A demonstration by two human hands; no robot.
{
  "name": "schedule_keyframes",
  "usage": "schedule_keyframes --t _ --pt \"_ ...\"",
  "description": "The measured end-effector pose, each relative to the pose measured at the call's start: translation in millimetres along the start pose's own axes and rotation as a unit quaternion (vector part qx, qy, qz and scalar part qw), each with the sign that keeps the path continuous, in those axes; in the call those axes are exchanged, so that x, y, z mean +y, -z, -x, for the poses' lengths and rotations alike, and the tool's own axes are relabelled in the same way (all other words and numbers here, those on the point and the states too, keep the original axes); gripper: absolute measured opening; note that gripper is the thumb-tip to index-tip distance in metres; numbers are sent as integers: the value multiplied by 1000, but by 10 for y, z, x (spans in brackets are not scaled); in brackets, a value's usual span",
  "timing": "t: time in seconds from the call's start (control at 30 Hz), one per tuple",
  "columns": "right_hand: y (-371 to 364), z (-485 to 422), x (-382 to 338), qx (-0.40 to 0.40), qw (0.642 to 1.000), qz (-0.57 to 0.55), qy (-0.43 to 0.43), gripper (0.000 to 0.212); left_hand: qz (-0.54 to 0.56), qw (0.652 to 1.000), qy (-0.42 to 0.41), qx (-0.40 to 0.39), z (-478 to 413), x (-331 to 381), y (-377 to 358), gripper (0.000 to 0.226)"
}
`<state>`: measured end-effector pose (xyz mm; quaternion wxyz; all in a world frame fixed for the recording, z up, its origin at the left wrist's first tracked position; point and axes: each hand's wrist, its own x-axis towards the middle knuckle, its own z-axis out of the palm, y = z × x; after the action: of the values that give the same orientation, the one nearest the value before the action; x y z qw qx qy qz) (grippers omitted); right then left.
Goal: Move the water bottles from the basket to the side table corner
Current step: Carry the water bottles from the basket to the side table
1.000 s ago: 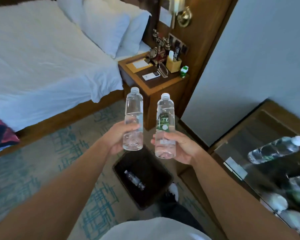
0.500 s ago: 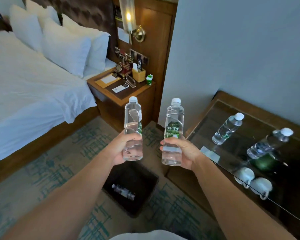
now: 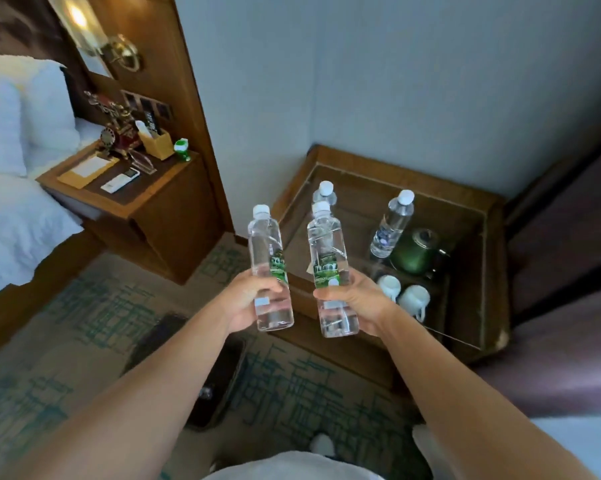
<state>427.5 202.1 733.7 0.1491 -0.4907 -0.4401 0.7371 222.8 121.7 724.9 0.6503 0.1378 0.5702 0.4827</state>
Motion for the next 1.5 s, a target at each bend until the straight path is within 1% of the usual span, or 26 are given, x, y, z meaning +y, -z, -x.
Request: schedule_keyframes --t 0.1,0.17,0.23,0.3,0.37,0.43,0.5,0.57,0.63,0.73,0.8,0.87,0.93,1.03,1.2,1.3,1.4,1.5 --pt "426 70 107 42 999 -20 10 77 -8 999 28 -30 -129 -159 -388 28" --pt "635 146 171 68 997 -20 6 80 -31 998 33 -34 -194 -237 -633 26" --pt "803 207 225 87 996 -22 -4 86 -47 998 30 -16 -281 -301 -859 35" --pt "958 227 270 103 994 -31 -10 96 -47 998 31 9 -406 -361 -1017 53" --pt "1090 227 303 118 992 -55 -7 94 -48 998 33 11 -532 -389 -1123 65" --pt "1196 239 326 138 987 -83 -1 87 -82 996 29 15 -636 -392 -1209 70" --pt "1300 230 341 156 983 -98 7 74 -124 992 10 32 -733 -377 -1299 72" --pt "1387 197 348 177 978 -107 8 69 -154 987 -4 37 -830 -352 -1389 70" --pt "1441 140 337 192 973 -126 8 71 -170 985 -6 31 -970 -317 -1457 68" --pt "1507 8 288 223 964 -145 5 83 -186 982 -4 19 -1226 -259 -1528 65" --pt "1539 -95 206 248 957 -148 3 79 -207 978 -7 6 -1393 -185 -1553 64" --pt "1579 -173 78 270 953 -139 -3 72 -233 972 -9 -3 -1569 -78 -1574 65" --pt "1598 -199 -47 282 951 -124 -1 70 -244 970 -12 -7 -1736 24 -1589 72" --pt "1652 -312 -154 308 945 -106 -1 71 -252 967 -17 -18 -1958 142 -1600 78" --pt "1741 -571 -183 356 929 -95 21 77 -252 968 -19 -5 -2155 132 -1568 76" --pt "1861 -656 -203 358 930 -85 18 78 -267 963 -27 9 -2225 95 -1581 74" --pt "2021 -710 -226 358 932 -57 6 72 -300 952 -57 33 -2252 110 -1641 69" --pt "2186 -753 -217 344 938 -33 -1 68 -320 943 -68 65 -2300 86 -1668 73"
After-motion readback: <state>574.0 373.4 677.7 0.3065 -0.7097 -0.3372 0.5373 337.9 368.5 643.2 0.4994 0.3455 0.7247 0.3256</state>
